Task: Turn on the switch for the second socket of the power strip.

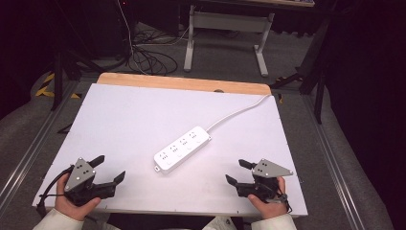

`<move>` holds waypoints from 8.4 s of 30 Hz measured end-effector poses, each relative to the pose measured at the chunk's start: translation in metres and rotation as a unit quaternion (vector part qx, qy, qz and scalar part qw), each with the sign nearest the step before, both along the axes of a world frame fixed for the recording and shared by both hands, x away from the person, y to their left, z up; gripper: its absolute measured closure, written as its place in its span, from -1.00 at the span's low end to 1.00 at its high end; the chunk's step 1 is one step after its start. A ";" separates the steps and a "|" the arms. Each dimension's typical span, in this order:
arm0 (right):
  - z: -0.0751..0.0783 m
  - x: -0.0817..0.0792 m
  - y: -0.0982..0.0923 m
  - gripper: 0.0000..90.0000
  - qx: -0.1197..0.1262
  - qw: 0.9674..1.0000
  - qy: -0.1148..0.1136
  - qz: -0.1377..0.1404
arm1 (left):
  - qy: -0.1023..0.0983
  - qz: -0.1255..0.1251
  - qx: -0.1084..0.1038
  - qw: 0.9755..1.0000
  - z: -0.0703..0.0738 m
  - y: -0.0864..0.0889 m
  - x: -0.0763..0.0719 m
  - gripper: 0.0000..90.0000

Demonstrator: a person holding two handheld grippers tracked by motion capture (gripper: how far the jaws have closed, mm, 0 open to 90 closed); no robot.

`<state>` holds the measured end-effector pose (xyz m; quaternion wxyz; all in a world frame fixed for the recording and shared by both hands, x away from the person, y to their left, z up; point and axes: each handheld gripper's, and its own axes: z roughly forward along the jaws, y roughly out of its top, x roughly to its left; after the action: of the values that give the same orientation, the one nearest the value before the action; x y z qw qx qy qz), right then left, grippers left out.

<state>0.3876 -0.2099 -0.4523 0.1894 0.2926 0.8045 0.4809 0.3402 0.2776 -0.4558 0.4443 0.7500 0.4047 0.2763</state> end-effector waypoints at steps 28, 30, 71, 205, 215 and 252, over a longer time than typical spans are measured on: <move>0.032 0.020 0.011 -0.06 -0.013 0.999 0.036 0.028 | 0.000 0.008 -0.005 1.000 -0.001 -0.002 0.000 -0.67; 0.036 0.023 0.015 -0.02 -0.016 0.998 0.044 0.036 | -0.003 0.007 -0.004 1.000 -0.001 -0.002 0.000 -0.67; 0.068 0.073 0.090 0.11 -0.059 0.996 0.036 0.064 | -0.006 0.010 0.004 1.000 0.000 0.001 -0.001 -0.67; 0.001 0.116 0.158 1.00 -0.163 0.981 0.092 0.051 | -0.003 0.015 0.006 1.000 0.000 0.002 -0.001 -0.67; 0.001 0.116 0.158 1.00 -0.160 0.982 0.092 0.048 | -0.002 0.016 0.004 1.000 -0.001 0.001 -0.001 -0.67; 0.021 0.102 0.158 1.00 -0.128 0.989 0.053 0.056 | -0.001 0.016 0.003 1.000 -0.001 0.002 0.000 -0.67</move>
<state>0.4897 -0.0522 -0.4309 0.1545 0.2455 0.8835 0.3678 0.3401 0.2794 -0.4565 0.4383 0.7446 0.4152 0.2849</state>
